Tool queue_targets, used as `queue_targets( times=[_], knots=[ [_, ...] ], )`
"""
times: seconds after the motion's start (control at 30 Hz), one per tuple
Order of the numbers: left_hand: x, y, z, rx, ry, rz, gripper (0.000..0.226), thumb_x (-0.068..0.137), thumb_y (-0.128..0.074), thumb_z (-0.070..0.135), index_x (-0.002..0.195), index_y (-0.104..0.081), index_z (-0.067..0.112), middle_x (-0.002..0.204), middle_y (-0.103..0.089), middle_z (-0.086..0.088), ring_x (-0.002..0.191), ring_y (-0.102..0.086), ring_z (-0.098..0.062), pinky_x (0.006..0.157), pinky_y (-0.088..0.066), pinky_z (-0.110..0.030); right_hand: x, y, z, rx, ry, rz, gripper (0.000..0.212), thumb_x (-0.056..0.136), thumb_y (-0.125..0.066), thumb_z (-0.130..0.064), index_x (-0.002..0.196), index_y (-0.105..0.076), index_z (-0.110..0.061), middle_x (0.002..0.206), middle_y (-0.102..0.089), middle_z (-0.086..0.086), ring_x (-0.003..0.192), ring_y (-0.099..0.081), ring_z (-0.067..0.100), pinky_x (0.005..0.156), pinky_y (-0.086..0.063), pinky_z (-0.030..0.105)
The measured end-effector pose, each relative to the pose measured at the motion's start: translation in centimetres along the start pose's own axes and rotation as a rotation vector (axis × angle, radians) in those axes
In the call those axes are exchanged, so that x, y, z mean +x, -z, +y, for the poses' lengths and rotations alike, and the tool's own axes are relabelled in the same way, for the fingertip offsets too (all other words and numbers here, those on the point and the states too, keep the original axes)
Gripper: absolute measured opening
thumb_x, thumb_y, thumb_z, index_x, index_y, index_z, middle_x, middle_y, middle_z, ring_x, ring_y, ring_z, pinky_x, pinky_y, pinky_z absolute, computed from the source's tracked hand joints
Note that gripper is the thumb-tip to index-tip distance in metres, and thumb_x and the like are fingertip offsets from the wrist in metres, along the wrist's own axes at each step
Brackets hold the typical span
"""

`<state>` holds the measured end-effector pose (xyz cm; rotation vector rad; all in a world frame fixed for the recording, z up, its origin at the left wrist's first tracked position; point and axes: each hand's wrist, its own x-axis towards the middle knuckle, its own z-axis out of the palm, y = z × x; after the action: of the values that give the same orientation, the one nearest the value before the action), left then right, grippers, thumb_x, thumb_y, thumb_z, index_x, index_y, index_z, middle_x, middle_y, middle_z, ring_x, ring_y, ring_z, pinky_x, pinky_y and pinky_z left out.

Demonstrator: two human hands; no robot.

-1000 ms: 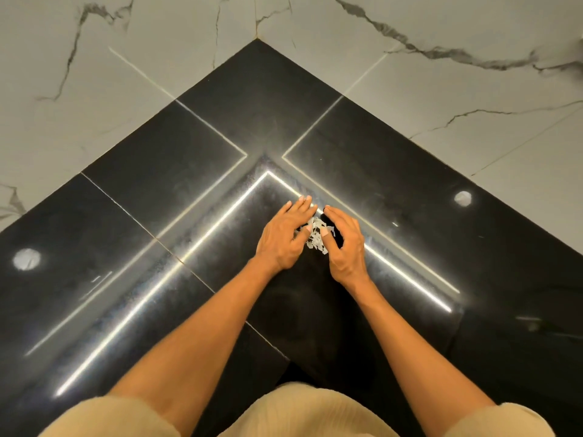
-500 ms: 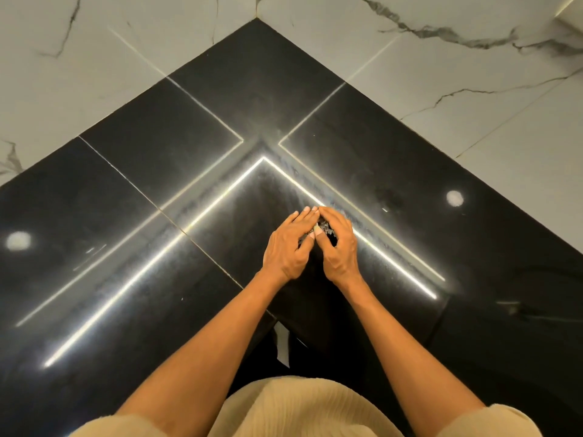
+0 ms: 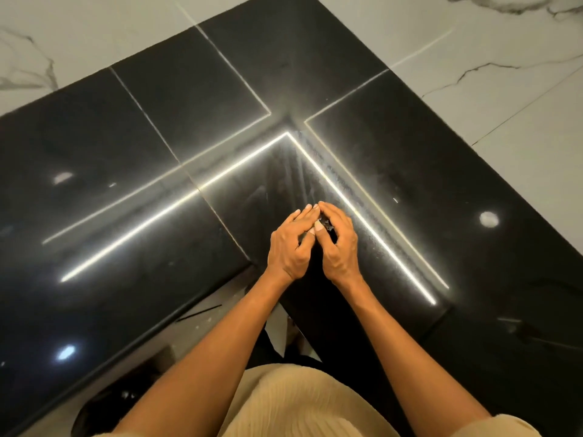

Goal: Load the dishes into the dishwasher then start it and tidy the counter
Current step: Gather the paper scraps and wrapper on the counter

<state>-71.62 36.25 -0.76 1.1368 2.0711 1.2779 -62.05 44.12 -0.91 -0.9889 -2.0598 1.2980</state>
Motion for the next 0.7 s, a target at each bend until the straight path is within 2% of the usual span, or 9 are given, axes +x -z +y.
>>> queue_targets(
  times=[0.2, 0.3, 0.37, 0.4, 0.47, 0.53, 0.6, 0.63, 0.7],
  knots=[
    [-3.8, -2.2, 1.3, -0.092, 0.074, 0.15, 0.045, 0.093, -0.046, 0.015, 0.135, -0.06, 0.008, 0.137, -0.06, -0.006, 0.133, -0.051, -0.009, 0.119, -0.03, -0.031, -2.6, 1.7, 1.0, 0.02, 0.06, -0.105, 0.045, 0.096, -0.052, -0.033, 0.133, -0.063, -0.01, 0.138, -0.061, 0.0, 0.132, -0.051, 0.015, 0.108, -0.033, 0.016],
    [-4.8, -2.5, 1.6, -0.196, 0.111, 0.255, 0.042, 0.095, -0.045, 0.015, 0.132, -0.063, 0.006, 0.132, -0.063, -0.008, 0.127, -0.056, -0.007, 0.118, -0.034, -0.038, -2.7, 2.8, 1.6, 0.076, 0.084, -0.183, 0.043, 0.097, -0.053, -0.033, 0.132, -0.065, -0.01, 0.136, -0.063, 0.0, 0.13, -0.053, 0.017, 0.109, -0.039, 0.025],
    [-5.4, -2.5, 1.9, -0.276, 0.129, 0.325, 0.039, 0.097, -0.046, 0.01, 0.131, -0.063, 0.004, 0.131, -0.065, -0.007, 0.125, -0.06, -0.014, 0.114, -0.038, -0.046, -1.9, 3.6, 2.1, 0.123, 0.078, -0.19, 0.039, 0.097, -0.055, -0.031, 0.13, -0.066, -0.011, 0.134, -0.064, 0.0, 0.127, -0.055, 0.018, 0.105, -0.044, 0.03],
    [-5.7, -2.5, 2.0, -0.315, 0.148, 0.36, 0.039, 0.097, -0.045, 0.006, 0.132, -0.062, 0.003, 0.129, -0.067, -0.004, 0.122, -0.061, -0.017, 0.113, -0.04, -0.046, -1.3, 4.0, 2.3, 0.139, 0.072, -0.163, 0.037, 0.097, -0.056, -0.028, 0.128, -0.067, -0.011, 0.133, -0.064, 0.001, 0.126, -0.056, 0.019, 0.101, -0.046, 0.028],
    [-6.3, -2.4, 2.1, -0.363, 0.201, 0.422, 0.039, 0.097, -0.044, 0.004, 0.133, -0.061, 0.003, 0.12, -0.07, 0.009, 0.105, -0.062, -0.018, 0.104, -0.046, -0.033, 0.2, 4.5, 2.4, 0.146, 0.074, -0.094, 0.031, 0.095, -0.058, -0.021, 0.121, -0.07, -0.009, 0.127, -0.066, 0.005, 0.12, -0.059, 0.018, 0.095, -0.048, 0.023],
    [-6.7, -2.2, 2.1, -0.369, 0.24, 0.458, 0.04, 0.097, -0.044, 0.006, 0.133, -0.061, 0.004, 0.114, -0.071, 0.015, 0.096, -0.057, -0.018, 0.095, -0.046, -0.026, 1.6, 4.5, 2.4, 0.104, 0.099, -0.088, 0.026, 0.095, -0.057, -0.017, 0.115, -0.072, -0.009, 0.119, -0.068, 0.004, 0.113, -0.061, 0.015, 0.092, -0.05, 0.026],
    [-7.1, -2.3, 2.4, -0.358, 0.231, 0.463, 0.04, 0.097, -0.043, 0.005, 0.133, -0.061, 0.002, 0.126, -0.069, 0.003, 0.112, -0.063, -0.019, 0.106, -0.045, -0.035, 2.6, 3.9, 2.3, 0.031, 0.136, -0.131, 0.026, 0.096, -0.057, -0.017, 0.114, -0.072, -0.009, 0.116, -0.07, 0.001, 0.112, -0.06, 0.011, 0.093, -0.049, 0.029],
    [-7.3, -2.3, 2.5, -0.351, 0.214, 0.467, 0.04, 0.097, -0.043, 0.004, 0.133, -0.06, 0.001, 0.132, -0.065, -0.004, 0.123, -0.06, -0.019, 0.111, -0.043, -0.043, 2.9, 3.5, 2.3, 0.0, 0.159, -0.161, 0.026, 0.096, -0.057, -0.019, 0.115, -0.073, -0.009, 0.116, -0.07, 0.001, 0.112, -0.059, 0.01, 0.096, -0.047, 0.031],
    [-7.5, -2.6, 2.5, -0.353, 0.193, 0.484, 0.042, 0.097, -0.043, 0.003, 0.136, -0.058, 0.002, 0.138, -0.06, -0.007, 0.131, -0.054, -0.025, 0.112, -0.04, -0.052, 3.0, 2.5, 2.0, -0.04, 0.199, -0.238, 0.029, 0.095, -0.057, -0.023, 0.116, -0.073, -0.01, 0.118, -0.07, 0.0, 0.114, -0.059, 0.012, 0.1, -0.044, 0.033]
  ],
)
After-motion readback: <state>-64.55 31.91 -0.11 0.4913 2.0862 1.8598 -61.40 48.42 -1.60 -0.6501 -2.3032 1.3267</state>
